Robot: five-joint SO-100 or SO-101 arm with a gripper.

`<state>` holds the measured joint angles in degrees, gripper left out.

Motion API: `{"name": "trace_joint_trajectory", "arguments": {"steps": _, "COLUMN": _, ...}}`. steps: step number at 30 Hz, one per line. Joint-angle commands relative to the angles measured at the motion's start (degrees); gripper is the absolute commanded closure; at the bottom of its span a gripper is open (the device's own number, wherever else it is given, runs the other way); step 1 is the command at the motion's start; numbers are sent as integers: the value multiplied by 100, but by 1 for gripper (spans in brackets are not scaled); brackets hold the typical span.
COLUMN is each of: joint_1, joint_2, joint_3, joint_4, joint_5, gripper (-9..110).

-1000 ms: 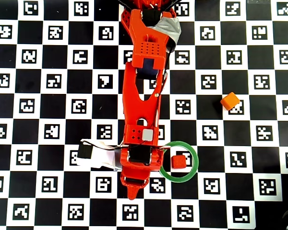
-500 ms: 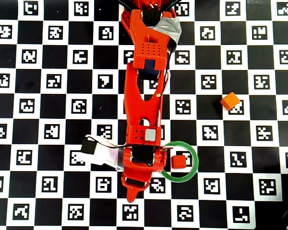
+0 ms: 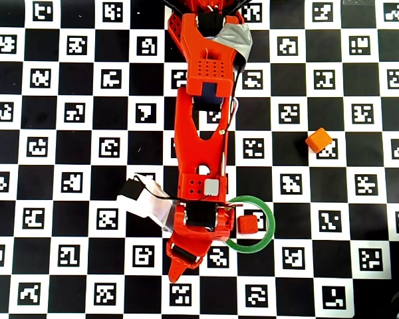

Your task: Grab the red cube then put it in the green circle then put the blue cube on top and finally the orange cube on top

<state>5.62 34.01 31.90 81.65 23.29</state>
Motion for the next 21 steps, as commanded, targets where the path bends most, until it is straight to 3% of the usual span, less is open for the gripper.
{"name": "trace_joint_trajectory", "arguments": {"steps": 1, "joint_1": 62, "joint_2": 598, "joint_3": -18, "joint_4": -53, "joint_5": -9, "gripper": 56}}
{"name": "trace_joint_trajectory", "arguments": {"steps": 5, "joint_1": 53, "joint_2": 606, "joint_3": 9, "joint_4": -53, "joint_5": -35, "gripper": 61}}
{"name": "trace_joint_trajectory", "arguments": {"steps": 9, "joint_1": 53, "joint_2": 642, "joint_3": 70, "joint_4": -79, "joint_5": -9, "gripper": 82}}
{"name": "trace_joint_trajectory", "arguments": {"steps": 12, "joint_1": 62, "joint_2": 694, "joint_3": 88, "joint_4": -105, "joint_5": 18, "gripper": 91}}
{"name": "trace_joint_trajectory", "arguments": {"steps": 21, "joint_1": 132, "joint_2": 1125, "joint_3": 79, "joint_4": 79, "joint_5": -220, "gripper": 91}}
